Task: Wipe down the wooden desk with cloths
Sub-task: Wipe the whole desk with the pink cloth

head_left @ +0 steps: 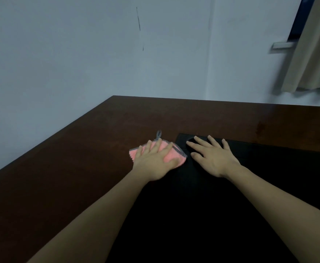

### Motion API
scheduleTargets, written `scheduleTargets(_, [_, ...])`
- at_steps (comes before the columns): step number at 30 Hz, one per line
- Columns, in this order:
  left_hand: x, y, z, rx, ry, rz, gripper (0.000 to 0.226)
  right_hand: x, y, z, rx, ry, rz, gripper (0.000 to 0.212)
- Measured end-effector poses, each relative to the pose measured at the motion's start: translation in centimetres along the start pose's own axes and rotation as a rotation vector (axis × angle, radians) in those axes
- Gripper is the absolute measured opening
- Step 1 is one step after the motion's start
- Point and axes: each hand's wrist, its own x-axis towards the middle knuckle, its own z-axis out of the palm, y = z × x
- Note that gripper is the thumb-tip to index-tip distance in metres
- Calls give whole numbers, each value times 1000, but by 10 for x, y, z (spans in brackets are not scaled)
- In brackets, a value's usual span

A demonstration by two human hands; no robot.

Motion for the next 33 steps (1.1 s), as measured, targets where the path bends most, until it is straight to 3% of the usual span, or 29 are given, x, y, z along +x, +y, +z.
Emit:
scheduleTargets(6, [40, 5, -4, -35, 36, -124, 72, 0, 0, 1, 1, 18, -3, 51])
scheduleTargets(12, [-32, -1, 9, 54, 6, 125, 70, -3, -2, 0, -3, 4, -10, 51])
scheduleTargets(15, [-70, -26, 15, 88, -28, 259, 79, -5, -1, -1, -6, -10, -5, 51])
scheduleTargets(19, [-61, -56, 7, 91, -50, 199, 101, -6, -3, -1, -16, -15, 3, 51])
scheduleTargets(24, [5, -52, -9, 44, -18, -24, 72, -5, -4, -3, -14, -10, 5, 51])
scheduleTargets(27, [26, -40, -12, 16, -32, -111, 69, -6, -5, -3, -22, -10, 5, 52])
scheduleTargets(30, [14, -28, -8, 32, -35, -68, 68, -6, -6, -4, -19, -13, -2, 52])
scheduleTargets(33, [-30, -27, 1, 77, -48, 110, 71, -5, -9, -5, -33, -37, 15, 52])
